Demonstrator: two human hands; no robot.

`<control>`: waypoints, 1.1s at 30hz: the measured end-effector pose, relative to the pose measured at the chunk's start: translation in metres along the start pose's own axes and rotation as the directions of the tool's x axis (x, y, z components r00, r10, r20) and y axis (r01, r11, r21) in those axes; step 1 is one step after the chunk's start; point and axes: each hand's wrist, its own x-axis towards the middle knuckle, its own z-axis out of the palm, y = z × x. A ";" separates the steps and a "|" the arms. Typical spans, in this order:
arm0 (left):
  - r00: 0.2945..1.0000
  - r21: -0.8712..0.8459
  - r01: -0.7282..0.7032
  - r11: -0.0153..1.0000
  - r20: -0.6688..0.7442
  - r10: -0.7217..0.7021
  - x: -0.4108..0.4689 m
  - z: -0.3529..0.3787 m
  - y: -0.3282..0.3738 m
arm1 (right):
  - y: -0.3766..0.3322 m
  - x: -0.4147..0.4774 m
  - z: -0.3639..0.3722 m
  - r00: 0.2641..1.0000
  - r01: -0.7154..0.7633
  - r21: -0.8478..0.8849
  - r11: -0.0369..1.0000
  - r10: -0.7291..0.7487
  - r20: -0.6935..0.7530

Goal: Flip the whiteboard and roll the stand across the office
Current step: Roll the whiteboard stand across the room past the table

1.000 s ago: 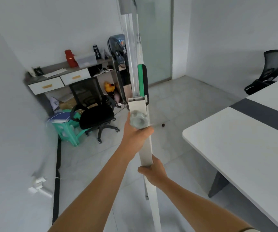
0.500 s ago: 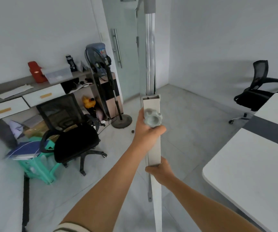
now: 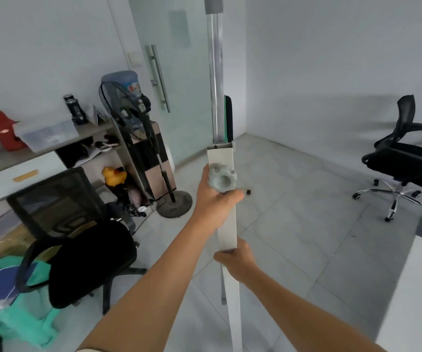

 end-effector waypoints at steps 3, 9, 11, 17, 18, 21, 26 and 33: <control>0.999 0.022 0.044 0.999 0.011 -0.045 0.058 -0.014 -0.019 | -0.020 0.057 0.008 1.000 -0.004 0.008 1.000 0.004 -0.002; 0.996 0.026 0.081 0.996 0.042 -0.082 0.168 -0.032 -0.043 | -0.058 0.162 0.016 0.999 -0.002 -0.029 1.000 0.001 -0.038; 0.995 0.014 0.077 0.997 0.060 -0.078 0.202 -0.037 -0.053 | -0.070 0.194 0.018 0.998 -0.004 -0.035 0.999 0.001 -0.059; 0.993 -0.042 0.070 0.997 0.102 -0.066 0.309 -0.051 -0.087 | -0.101 0.292 0.025 0.993 -0.011 -0.020 1.000 0.009 -0.121; 0.992 -0.045 0.058 0.997 0.118 -0.052 0.326 -0.052 -0.092 | -0.105 0.308 0.026 0.990 -0.017 -0.008 1.000 0.015 -0.143; 0.985 -0.047 0.019 0.999 0.170 -0.010 0.378 -0.057 -0.108 | -0.123 0.353 0.028 0.979 -0.048 0.042 0.998 0.056 -0.196; 0.974 -0.053 -0.014 0.998 0.225 0.025 0.457 -0.058 -0.126 | -0.150 0.422 0.025 0.966 -0.088 0.086 0.992 0.106 -0.236; 0.959 -0.077 -0.017 0.997 0.282 0.038 0.566 -0.047 -0.154 | -0.172 0.524 0.010 0.953 -0.087 0.092 0.992 0.110 -0.282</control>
